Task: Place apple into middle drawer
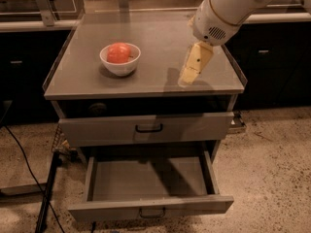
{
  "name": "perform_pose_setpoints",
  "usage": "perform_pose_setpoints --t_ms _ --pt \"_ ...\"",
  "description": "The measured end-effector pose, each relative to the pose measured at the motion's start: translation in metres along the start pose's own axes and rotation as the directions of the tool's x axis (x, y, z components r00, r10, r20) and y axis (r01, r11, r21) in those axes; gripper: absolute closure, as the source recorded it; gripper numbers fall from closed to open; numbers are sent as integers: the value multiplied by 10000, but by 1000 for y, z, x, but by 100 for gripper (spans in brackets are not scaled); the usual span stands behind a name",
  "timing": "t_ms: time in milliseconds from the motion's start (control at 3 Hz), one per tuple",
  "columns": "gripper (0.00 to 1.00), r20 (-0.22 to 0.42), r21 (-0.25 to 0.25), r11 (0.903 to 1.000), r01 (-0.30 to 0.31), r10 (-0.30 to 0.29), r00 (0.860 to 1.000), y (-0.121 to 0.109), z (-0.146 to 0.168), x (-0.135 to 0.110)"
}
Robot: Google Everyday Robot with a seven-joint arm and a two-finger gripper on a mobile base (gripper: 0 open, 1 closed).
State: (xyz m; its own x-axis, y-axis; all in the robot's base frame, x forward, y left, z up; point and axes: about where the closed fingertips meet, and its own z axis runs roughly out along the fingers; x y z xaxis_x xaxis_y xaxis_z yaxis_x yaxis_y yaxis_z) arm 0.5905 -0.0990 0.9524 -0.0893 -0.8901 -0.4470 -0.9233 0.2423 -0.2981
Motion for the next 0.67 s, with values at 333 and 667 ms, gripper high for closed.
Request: perform_pose_setpoints --t_ms 333,667 --pt "0 640 227 9990 -384 369 9973 -34 21 -13" --pt "0 1174 447 9967 -670 614 9912 -68 41 -32"
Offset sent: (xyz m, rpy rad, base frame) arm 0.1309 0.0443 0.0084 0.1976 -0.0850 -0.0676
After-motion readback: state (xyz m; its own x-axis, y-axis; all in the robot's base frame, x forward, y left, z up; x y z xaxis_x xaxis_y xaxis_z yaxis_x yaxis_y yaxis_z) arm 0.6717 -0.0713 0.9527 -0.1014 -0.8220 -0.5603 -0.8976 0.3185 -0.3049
